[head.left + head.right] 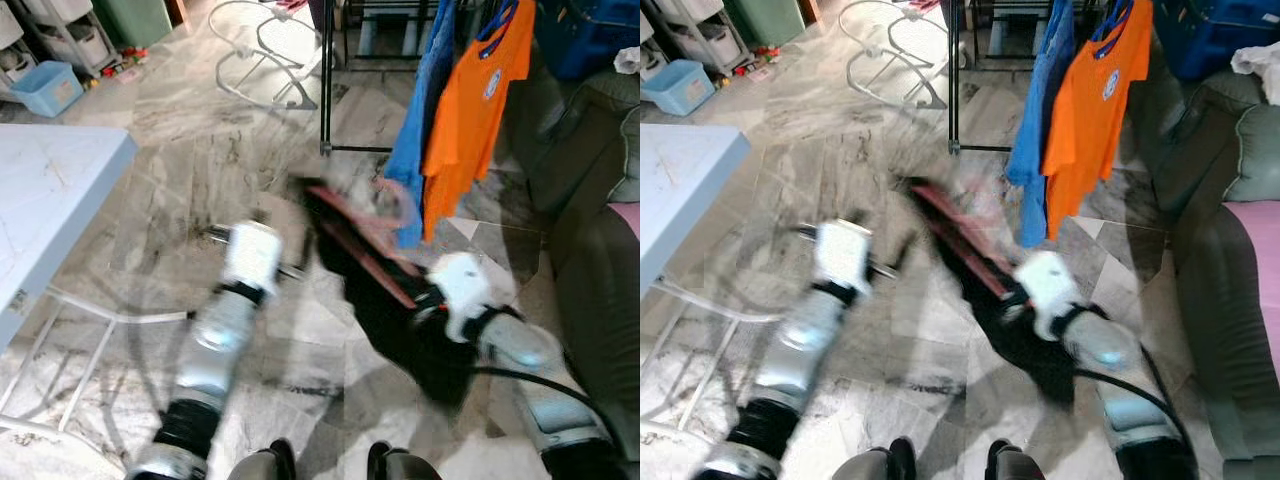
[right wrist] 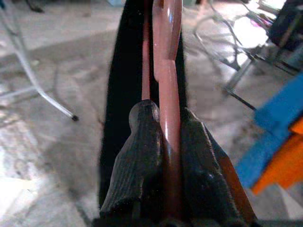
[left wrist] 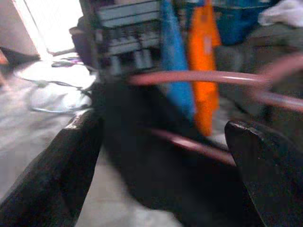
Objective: Hang hanger
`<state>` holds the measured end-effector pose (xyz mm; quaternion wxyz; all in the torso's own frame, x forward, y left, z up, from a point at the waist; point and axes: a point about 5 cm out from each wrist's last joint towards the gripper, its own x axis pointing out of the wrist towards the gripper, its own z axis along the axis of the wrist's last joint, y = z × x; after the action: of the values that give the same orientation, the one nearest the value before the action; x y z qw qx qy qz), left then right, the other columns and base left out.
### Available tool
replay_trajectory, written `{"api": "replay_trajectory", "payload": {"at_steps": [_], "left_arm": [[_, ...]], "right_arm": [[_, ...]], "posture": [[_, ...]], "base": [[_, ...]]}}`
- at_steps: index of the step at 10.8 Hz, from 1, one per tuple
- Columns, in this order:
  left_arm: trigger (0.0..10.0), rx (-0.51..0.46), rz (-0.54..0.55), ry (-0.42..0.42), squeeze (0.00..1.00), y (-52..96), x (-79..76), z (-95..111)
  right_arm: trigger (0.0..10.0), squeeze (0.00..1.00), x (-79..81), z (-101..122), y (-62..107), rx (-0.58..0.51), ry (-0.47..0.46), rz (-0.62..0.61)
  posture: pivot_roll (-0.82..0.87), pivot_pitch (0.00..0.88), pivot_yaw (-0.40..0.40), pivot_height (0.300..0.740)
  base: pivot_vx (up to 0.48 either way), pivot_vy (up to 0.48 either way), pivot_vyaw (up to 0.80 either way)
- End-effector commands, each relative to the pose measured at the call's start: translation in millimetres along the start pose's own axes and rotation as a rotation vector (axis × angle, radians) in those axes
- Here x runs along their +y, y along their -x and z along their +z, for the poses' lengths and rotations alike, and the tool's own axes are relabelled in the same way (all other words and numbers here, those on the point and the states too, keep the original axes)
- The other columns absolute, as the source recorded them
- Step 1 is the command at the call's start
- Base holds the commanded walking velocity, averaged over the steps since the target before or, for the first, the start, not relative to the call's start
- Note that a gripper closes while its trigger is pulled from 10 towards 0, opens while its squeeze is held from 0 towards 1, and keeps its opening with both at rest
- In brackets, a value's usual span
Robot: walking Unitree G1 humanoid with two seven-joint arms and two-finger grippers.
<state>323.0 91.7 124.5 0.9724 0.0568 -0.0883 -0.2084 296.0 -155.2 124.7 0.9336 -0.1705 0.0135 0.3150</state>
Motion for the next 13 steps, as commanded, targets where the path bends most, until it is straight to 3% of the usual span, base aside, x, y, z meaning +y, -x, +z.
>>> {"api": "replay_trajectory", "payload": {"at_steps": [1, 2, 5, 6, 7, 8, 9, 10, 11, 12, 13], "left_arm": [[10.0, 0.009, -0.004, 0.006, 0.00, 3.8, 0.8, -3], [10.0, 0.002, -0.017, 0.017, 0.00, 3.6, -5.0, -5], [10.0, 0.053, 0.079, 0.024, 0.00, 3.5, 16.6, -14], [5.2, 0.060, 0.115, 0.037, 0.00, 3.6, 24.8, -15], [2.2, 0.053, 0.141, 0.023, 0.00, 2.8, 30.5, -14], [1.5, 0.054, 0.147, 0.016, 0.00, 2.2, 32.0, -14], [6.4, 0.054, 0.150, 0.008, 0.00, 2.2, 32.7, -14], [6.0, 0.048, 0.139, 0.011, 0.00, 1.8, 30.9, -15], [6.7, 0.042, 0.071, 0.028, 0.00, 1.6, 20.7, -15], [0.0, 0.040, 0.066, 0.024, 0.00, 2.8, 17.7, -17], [0.0, 0.049, 0.088, 0.024, 0.00, 3.8, 19.8, -19]], "right_arm": [[10.0, 0.00, 3.7, 14, -2.9, -0.058, 0.011, 0.034], [10.0, 0.00, 15.2, 25, -3.9, -0.094, -0.022, 0.094], [10.0, 0.00, 15.4, 30, 3.0, -0.093, -0.017, 0.123], [10.0, 0.00, 16.4, 32, 5.9, -0.090, -0.025, 0.134], [10.0, 0.00, 15.6, 31, 8.4, -0.077, -0.019, 0.127], [10.0, 0.00, 16.1, 31, 9.0, -0.073, -0.021, 0.131], [10.0, 0.00, 18.1, 33, 9.6, -0.075, -0.021, 0.142], [10.0, 0.00, 18.5, 33, 9.9, -0.068, -0.019, 0.138], [10.0, 0.00, 18.6, 33, 8.8, -0.064, -0.018, 0.135], [10.0, 0.00, 21.6, 33, 6.9, -0.062, -0.010, 0.143], [10.0, 0.00, 24.3, 36, 6.2, -0.071, -0.019, 0.150]], "posture": [[-0.19, 0.210, 0.094, 0.740], [-0.19, 0.208, 0.093, 0.740], [-0.20, 0.204, 0.094, 0.740], [-0.20, 0.203, 0.094, 0.740], [-0.20, 0.202, 0.094, 0.740], [-0.20, 0.201, 0.095, 0.740], [-0.21, 0.203, 0.097, 0.740], [-0.21, 0.204, 0.096, 0.740], [-0.21, 0.206, 0.097, 0.740], [-0.21, 0.207, 0.096, 0.740], [-0.21, 0.206, 0.096, 0.740]], "base": [[0.000, 0.000, 0.00], [0.000, 0.000, 0.00], [0.000, 0.000, 0.00], [0.000, 0.000, 0.00], [0.000, 0.000, 0.00], [0.000, 0.000, 0.00], [0.000, 0.000, 0.00], [0.000, 0.000, 0.00], [0.000, 0.000, 0.00], [0.000, 0.000, 0.00], [0.000, 0.000, 0.00]]}}
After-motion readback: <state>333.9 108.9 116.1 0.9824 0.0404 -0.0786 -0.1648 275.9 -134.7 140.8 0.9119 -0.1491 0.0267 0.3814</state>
